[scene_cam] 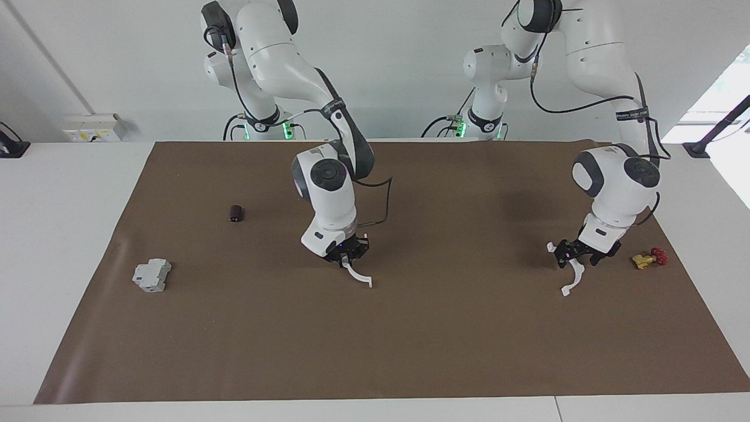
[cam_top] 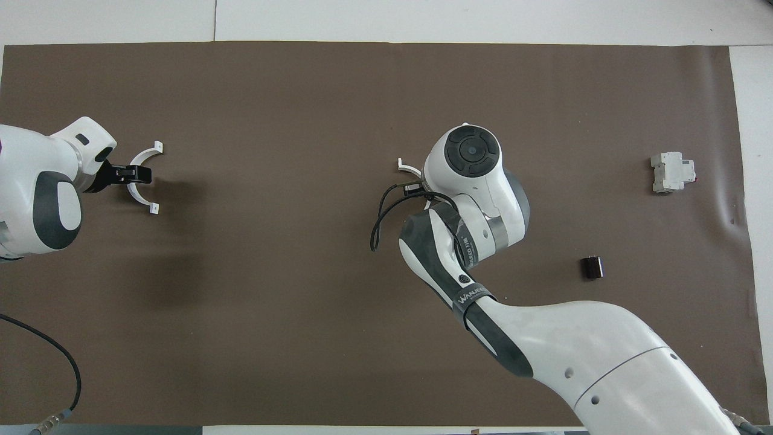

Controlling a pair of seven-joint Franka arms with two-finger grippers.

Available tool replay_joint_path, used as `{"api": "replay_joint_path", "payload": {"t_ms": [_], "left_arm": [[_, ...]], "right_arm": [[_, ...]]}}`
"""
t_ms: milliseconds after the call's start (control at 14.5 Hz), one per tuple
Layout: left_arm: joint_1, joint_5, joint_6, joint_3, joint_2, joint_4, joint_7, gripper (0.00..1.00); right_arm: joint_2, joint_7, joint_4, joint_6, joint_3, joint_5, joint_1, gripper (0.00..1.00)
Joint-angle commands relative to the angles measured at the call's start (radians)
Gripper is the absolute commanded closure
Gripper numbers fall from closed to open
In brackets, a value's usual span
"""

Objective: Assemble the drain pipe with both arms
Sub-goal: 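Carry the clamp half toward the table centre while the left gripper grasps the other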

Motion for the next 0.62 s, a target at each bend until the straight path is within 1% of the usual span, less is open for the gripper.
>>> {"api": "replay_joint_path", "payload": {"t_ms": [0,69,206,275,413,550], "left_arm": [[0.010,0.017,0.013,-0.001,-0.005,-0.004,0.008,0.91],[0.010,0.017,0.013,-0.001,-0.005,-0.003,0.011,1.00],[0.009,0.017,0.012,-0.001,-0.007,-0.001,0.047,1.00],[0.005,0.017,0.007,-0.001,-0.010,0.002,0.061,1.00],[-0.004,0.017,-0.008,0.001,-0.028,0.011,0.060,1.00],[-0.021,0.017,-0.075,0.002,-0.060,0.034,0.054,1.00]], "right_arm": [[-0.031,-0.018,-0.017,0.011,0.002,0.001,-0.003,0.00],[-0.031,-0.018,0.024,-0.021,0.001,-0.003,-0.003,0.00],[-0.037,-0.022,0.125,-0.148,-0.010,-0.008,-0.034,0.00],[-0.080,-0.024,0.148,-0.213,-0.013,-0.009,-0.073,0.00],[-0.198,-0.024,0.144,-0.328,-0.013,-0.011,-0.158,0.00],[-0.293,-0.042,0.182,-0.514,-0.013,-0.013,-0.242,0.00]]}}
